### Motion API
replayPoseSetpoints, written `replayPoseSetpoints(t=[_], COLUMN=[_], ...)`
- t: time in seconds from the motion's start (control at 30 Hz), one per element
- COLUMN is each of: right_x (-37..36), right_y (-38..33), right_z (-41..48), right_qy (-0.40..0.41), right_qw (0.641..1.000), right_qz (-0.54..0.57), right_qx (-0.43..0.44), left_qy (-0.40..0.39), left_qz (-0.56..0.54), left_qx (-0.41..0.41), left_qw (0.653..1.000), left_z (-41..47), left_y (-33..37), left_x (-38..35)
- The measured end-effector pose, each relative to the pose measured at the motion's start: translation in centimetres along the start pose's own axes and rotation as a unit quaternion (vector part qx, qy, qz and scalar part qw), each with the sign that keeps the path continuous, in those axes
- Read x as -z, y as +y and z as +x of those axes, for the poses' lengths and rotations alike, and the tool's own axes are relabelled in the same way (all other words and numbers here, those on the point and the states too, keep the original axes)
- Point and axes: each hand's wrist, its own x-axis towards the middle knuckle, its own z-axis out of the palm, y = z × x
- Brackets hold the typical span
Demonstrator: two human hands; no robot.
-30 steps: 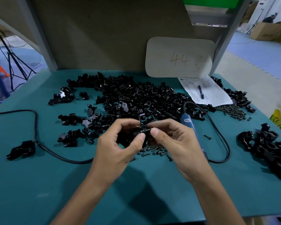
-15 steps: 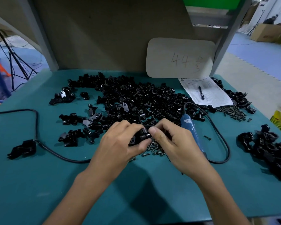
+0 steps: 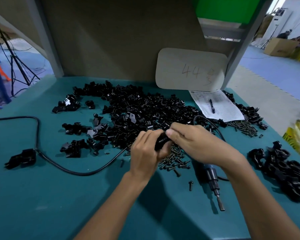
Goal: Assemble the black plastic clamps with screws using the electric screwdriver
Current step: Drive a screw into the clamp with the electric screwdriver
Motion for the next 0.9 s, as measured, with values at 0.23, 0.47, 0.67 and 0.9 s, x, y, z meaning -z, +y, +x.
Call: replayPoseSetpoints(t=[0.23,0.47,0.67,0.9], right_x=[5.0,3.8,2.2,-2.1], right_y=[2.0,1.8,1.6,9.2], right_z=[-0.6,-0.1,0.5,-3.0], right_qy=[-0.029,0.028,0.044,0.043], right_qw=[0.998,0.988,0.978,0.951], right_qz=[0.047,0.145,0.196,-0.161], right_qx=[-0.013,0.054,0.055,-0.260], left_qy=[-0.177,-0.243,-0.198,-0.202], left_qz=[0.051,0.078,0.124,0.118], left_qx=[-0.134,-0.213,-0.289,-0.250], left_qw=[0.974,0.943,0.928,0.939], left_z=[5.9,9.8,9.8,5.9], left_y=[0.6,0.7,-0.1,-5.6], left_x=[0.6,4.4,5.2,5.3])
